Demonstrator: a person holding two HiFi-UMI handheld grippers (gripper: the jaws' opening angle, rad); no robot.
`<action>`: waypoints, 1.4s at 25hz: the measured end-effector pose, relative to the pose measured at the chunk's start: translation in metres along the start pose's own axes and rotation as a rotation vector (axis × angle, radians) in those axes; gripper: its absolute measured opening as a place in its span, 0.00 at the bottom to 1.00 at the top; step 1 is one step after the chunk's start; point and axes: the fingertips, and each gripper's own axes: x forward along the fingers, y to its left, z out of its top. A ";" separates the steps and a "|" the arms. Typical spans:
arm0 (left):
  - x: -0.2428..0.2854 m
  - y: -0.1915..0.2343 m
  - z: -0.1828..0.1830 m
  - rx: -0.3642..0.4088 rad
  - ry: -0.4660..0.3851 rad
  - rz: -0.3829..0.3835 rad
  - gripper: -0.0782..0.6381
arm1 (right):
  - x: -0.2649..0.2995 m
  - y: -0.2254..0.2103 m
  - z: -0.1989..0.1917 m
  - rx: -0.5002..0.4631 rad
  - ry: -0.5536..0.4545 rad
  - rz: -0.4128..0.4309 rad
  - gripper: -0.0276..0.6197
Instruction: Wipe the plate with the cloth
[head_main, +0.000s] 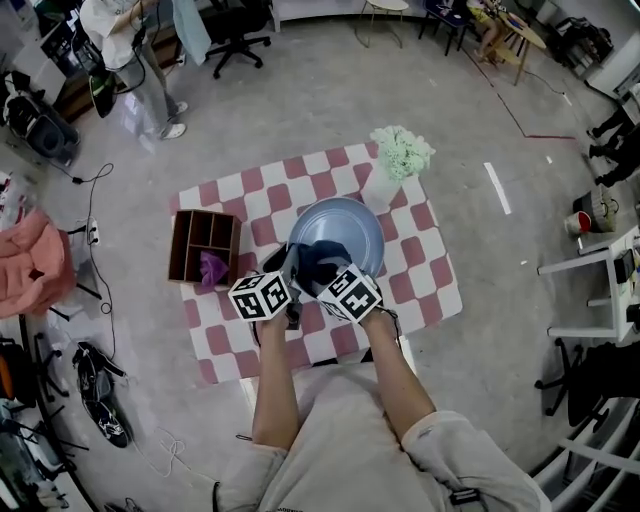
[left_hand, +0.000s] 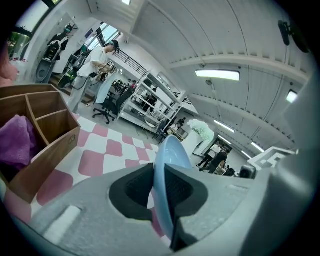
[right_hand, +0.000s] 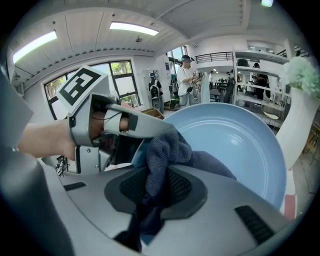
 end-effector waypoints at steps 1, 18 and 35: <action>-0.002 0.000 -0.002 0.005 0.005 -0.003 0.16 | 0.002 0.000 0.003 0.001 -0.009 -0.010 0.17; -0.036 0.014 -0.021 0.064 0.079 -0.029 0.16 | 0.015 -0.012 0.032 0.025 -0.088 -0.121 0.17; -0.072 0.023 -0.054 -0.034 0.029 0.096 0.16 | 0.019 -0.037 0.028 -0.073 -0.054 -0.123 0.17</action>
